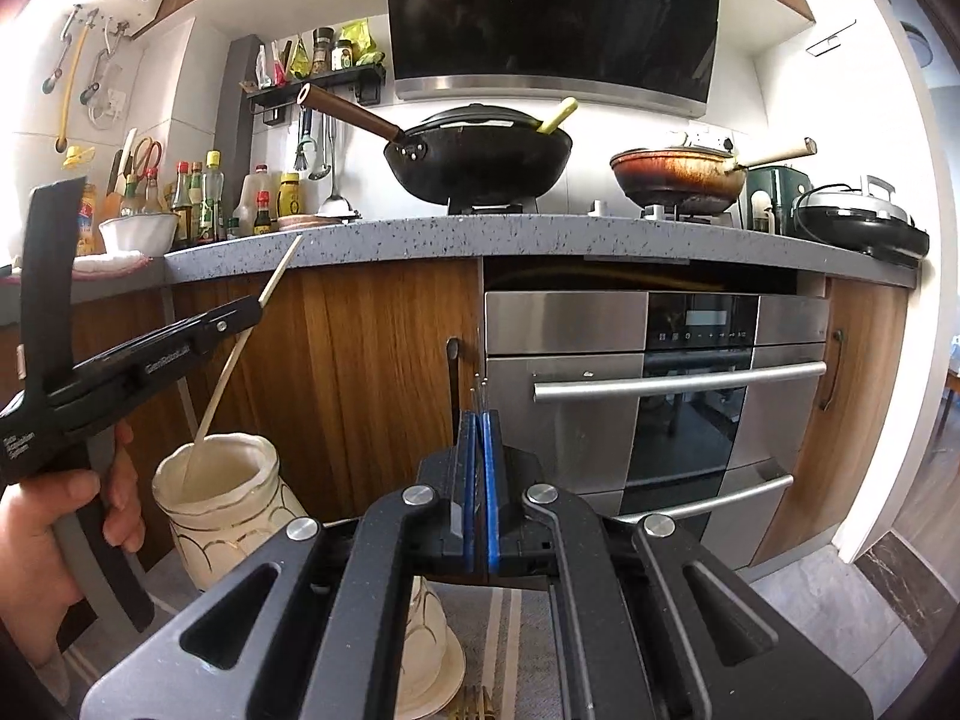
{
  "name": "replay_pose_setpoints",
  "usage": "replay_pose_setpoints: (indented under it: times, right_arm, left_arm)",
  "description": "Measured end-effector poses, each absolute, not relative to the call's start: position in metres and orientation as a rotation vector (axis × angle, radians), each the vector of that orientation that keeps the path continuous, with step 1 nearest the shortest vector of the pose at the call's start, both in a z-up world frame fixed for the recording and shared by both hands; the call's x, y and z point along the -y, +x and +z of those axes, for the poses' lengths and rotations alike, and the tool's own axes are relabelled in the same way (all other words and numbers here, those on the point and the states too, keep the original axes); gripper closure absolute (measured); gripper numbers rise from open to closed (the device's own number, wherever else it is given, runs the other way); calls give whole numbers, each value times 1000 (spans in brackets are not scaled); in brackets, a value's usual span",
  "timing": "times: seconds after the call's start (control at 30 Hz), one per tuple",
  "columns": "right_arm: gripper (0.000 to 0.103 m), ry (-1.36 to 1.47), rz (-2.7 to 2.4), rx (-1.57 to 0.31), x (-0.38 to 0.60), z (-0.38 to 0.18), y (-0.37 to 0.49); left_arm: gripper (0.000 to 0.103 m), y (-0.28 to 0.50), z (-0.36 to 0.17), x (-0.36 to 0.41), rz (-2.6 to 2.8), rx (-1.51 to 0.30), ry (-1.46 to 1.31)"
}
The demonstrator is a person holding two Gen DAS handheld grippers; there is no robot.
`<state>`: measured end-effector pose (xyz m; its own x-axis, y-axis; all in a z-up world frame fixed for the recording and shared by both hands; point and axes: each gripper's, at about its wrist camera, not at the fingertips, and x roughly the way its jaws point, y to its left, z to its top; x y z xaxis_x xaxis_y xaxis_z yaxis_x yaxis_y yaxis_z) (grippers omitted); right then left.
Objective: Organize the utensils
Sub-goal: 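Lower the chopstick into the ceramic holder with the left tool while the right drops the fork in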
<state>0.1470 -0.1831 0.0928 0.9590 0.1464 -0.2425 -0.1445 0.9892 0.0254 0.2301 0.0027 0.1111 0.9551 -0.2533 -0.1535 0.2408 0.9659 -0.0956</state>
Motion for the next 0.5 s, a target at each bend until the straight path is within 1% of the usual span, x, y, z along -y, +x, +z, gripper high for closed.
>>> replay_pose_setpoints:
  times: [0.13,0.43,0.5]
  right_arm:
    - [101,7,157,-260,183,91,149]
    - [101,11,159,-275,178,86,151]
    - [100,8,161,-279,177,84,152]
  left_arm:
    - [98,213,100,-10,-265,-179,-76]
    - [97,178,80,-11,-209,-239,17]
    - [94,178,78,-11,-206,-259,28]
